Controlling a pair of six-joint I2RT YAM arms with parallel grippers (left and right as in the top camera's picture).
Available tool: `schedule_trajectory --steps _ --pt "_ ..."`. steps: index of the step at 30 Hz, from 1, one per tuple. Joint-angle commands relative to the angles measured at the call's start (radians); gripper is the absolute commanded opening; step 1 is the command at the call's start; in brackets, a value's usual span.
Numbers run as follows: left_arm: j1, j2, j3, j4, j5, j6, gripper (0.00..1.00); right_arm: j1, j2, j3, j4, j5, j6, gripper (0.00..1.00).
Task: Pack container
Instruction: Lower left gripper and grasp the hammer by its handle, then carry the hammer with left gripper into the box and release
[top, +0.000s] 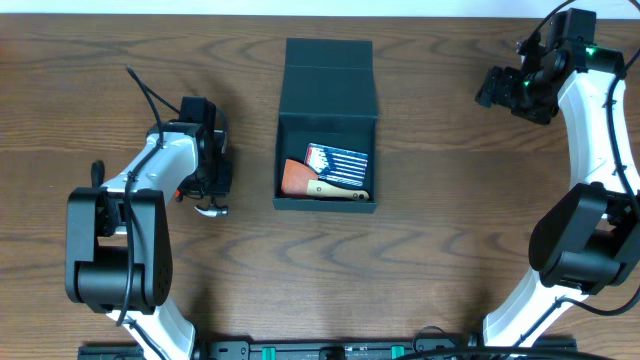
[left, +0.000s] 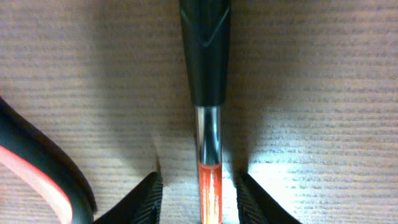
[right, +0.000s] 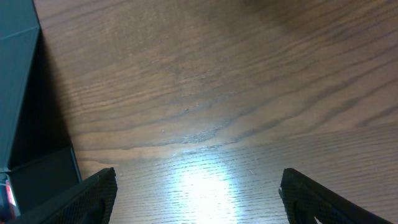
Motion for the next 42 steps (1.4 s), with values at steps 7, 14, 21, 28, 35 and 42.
schedule_trajectory --steps 7,14,21,28,35,42 --pt "-0.003 0.009 0.021 0.021 0.000 -0.005 0.25 0.001 0.003 -0.004 0.003 -0.012 0.001 0.84" --pt "-0.003 0.009 0.021 0.019 0.000 -0.005 0.10 0.001 0.003 -0.004 0.003 -0.012 0.001 0.84" --pt "-0.003 0.009 0.021 0.018 0.000 -0.005 0.06 0.001 0.003 -0.004 0.003 -0.012 0.001 0.84" --pt "-0.029 -0.028 0.058 -0.002 -0.001 0.003 0.06 0.001 0.003 -0.004 0.003 -0.012 0.001 0.83" --pt "-0.062 -0.126 0.196 -0.126 -0.013 0.121 0.06 0.001 0.003 -0.004 0.002 -0.012 0.001 0.82" --pt "-0.187 -0.250 0.282 -0.153 -0.013 0.359 0.06 0.001 0.003 -0.004 0.003 -0.012 0.001 0.84"
